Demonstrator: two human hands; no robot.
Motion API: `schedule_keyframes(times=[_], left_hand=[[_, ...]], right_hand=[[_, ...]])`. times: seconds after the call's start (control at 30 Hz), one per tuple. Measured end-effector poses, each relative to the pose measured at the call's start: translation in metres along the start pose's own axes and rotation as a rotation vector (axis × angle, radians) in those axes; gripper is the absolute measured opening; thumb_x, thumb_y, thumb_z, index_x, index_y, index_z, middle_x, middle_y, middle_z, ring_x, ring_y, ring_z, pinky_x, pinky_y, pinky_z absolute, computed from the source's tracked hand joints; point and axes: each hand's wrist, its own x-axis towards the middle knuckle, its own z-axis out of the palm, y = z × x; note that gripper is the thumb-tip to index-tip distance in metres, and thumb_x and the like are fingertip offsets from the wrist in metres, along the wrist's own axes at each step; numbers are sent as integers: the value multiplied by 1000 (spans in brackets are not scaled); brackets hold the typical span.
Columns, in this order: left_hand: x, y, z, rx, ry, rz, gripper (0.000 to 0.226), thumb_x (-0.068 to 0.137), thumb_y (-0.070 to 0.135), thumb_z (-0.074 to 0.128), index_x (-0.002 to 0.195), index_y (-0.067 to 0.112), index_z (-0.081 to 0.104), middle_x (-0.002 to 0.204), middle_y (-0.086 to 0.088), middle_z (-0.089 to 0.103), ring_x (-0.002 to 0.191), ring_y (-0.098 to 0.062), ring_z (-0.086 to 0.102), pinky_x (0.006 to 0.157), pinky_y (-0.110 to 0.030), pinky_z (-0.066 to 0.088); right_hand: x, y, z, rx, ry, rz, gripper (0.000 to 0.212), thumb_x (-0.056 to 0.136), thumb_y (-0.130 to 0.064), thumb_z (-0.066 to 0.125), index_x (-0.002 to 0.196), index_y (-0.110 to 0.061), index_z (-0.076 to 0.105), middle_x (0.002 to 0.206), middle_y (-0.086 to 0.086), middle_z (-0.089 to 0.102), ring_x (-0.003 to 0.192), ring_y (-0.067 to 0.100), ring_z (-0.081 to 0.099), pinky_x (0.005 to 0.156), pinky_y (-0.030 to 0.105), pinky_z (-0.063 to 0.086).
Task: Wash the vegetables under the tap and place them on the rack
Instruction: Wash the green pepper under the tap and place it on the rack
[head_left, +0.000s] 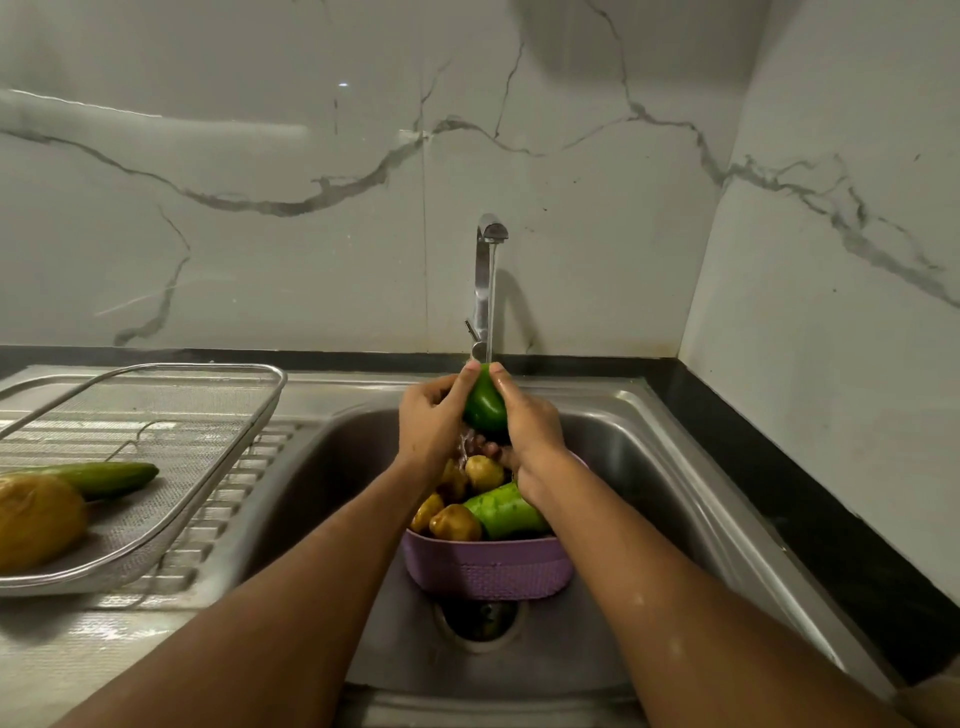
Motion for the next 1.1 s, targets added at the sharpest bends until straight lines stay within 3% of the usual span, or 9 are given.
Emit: schedule_keyframes(times=[0.27,0.4,0.5,0.57,0.67,0.73,0.83,0.93,1.1], left_hand=[[3,-6,-3,-24,78,-81,21,96,40,69,92,21,78,87,-2,78,87,-16,76,77,-32,63],[3,-7,-1,60,-115,-108,24,101,48,57,114,29,61,110,-2,66,103,-21,68,89,-45,62],[-3,-11,5,174,-190,8,35,99,57,54,128,38,53,112,6,64,102,-13,67,88,-43,61],[-3,-15,7,301,-124,127,30,97,64,55,119,44,55,103,13,66,95,-8,67,87,-42,60],[-2,-17,5,482,-78,281,27,98,59,55,120,44,56,102,14,65,91,-4,64,85,-40,59],[-1,-19,0,629,-105,399,37,99,57,53,131,39,52,112,14,59,94,-4,60,85,-34,56],[0,-18,-4,733,-120,490,40,100,58,49,133,35,53,114,11,57,94,-9,60,83,-32,53],[2,-18,0,548,-70,243,26,102,56,48,113,39,63,100,11,67,89,-7,65,85,-37,57],[4,-10,3,193,-54,-382,55,104,53,38,96,9,71,80,-11,71,71,-24,65,64,-33,56]], right_hand=[[0,4,-2,-207,21,-189,47,95,-51,69,129,-25,50,113,-1,61,99,17,65,72,29,59],[6,2,-4,-319,16,-275,40,101,-57,53,121,-23,61,118,4,65,104,20,65,86,36,58],[9,-1,-3,-370,35,-272,43,106,-57,40,117,-24,65,114,4,68,106,22,65,97,47,56],[14,-2,-4,-407,61,-260,46,107,-54,37,111,-21,68,110,5,69,103,23,66,97,48,55],[12,-8,-1,-369,112,-80,46,105,-48,40,102,-15,70,90,6,70,75,19,66,70,35,60],[3,-12,2,-194,28,216,51,104,-54,39,99,-13,67,71,3,63,49,14,53,44,21,44],[3,-11,2,-74,-51,367,53,101,-61,38,93,-15,64,59,0,55,37,11,42,36,17,30],[4,-7,6,-303,55,154,51,104,-55,39,101,-13,67,75,2,64,52,14,57,47,24,48],[4,11,4,-853,90,-569,44,107,-53,34,119,-26,67,112,0,60,96,14,60,81,32,53]])
